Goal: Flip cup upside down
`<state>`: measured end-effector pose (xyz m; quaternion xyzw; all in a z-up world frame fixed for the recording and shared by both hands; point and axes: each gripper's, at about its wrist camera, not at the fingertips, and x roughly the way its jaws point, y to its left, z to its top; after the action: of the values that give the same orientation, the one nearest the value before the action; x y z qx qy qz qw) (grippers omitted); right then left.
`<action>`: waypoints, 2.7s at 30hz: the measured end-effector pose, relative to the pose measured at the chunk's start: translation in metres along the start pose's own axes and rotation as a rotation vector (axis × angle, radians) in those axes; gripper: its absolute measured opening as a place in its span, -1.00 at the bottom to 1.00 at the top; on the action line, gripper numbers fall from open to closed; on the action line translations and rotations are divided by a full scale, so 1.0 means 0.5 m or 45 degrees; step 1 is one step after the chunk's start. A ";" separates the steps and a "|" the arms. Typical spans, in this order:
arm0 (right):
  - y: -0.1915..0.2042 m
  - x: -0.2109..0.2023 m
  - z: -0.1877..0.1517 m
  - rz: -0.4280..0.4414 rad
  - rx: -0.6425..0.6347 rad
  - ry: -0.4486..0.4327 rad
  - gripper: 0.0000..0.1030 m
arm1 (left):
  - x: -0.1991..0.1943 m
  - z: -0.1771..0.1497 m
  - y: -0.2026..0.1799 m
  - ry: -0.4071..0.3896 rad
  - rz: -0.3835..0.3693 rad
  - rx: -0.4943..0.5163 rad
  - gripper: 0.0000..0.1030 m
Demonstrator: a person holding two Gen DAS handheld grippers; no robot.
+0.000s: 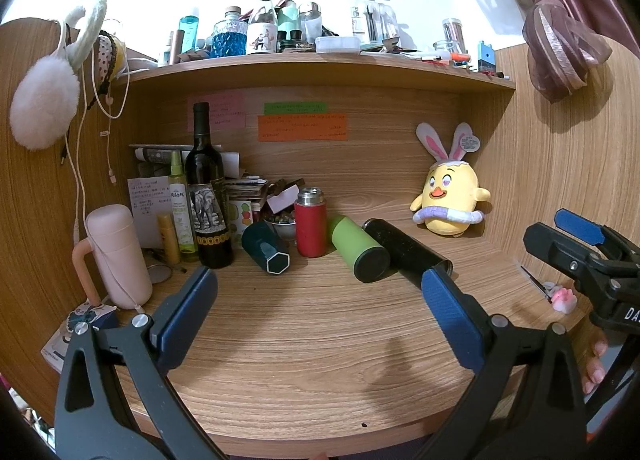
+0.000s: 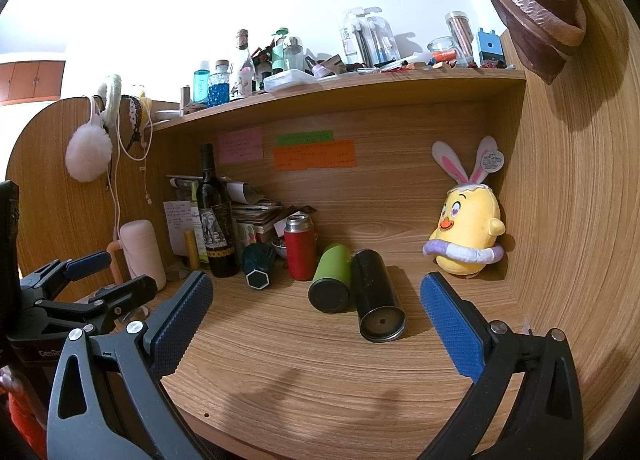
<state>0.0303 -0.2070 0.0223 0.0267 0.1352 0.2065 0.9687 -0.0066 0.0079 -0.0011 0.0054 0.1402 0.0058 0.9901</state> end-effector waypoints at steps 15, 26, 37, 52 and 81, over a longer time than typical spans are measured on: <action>-0.001 0.019 -0.009 0.000 0.018 0.028 1.00 | 0.021 -0.011 0.009 0.039 0.000 -0.004 1.00; -0.051 0.132 -0.046 -0.035 0.048 0.164 1.00 | 0.274 0.035 0.046 0.321 -0.060 0.020 1.00; -0.103 0.242 -0.065 -0.029 0.090 0.272 1.00 | 0.591 0.085 0.069 0.554 -0.031 0.004 0.84; -0.145 0.299 -0.085 -0.008 0.178 0.364 1.00 | 0.752 0.109 0.052 0.627 0.000 -0.012 0.28; -0.072 0.237 -0.112 0.079 0.108 0.383 1.00 | 0.445 0.086 0.020 0.689 -0.241 0.068 0.18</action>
<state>0.1334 -0.1919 -0.0653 0.0403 0.2865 0.2321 0.9287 0.2189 0.0202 -0.0217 0.0167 0.3992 -0.0891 0.9124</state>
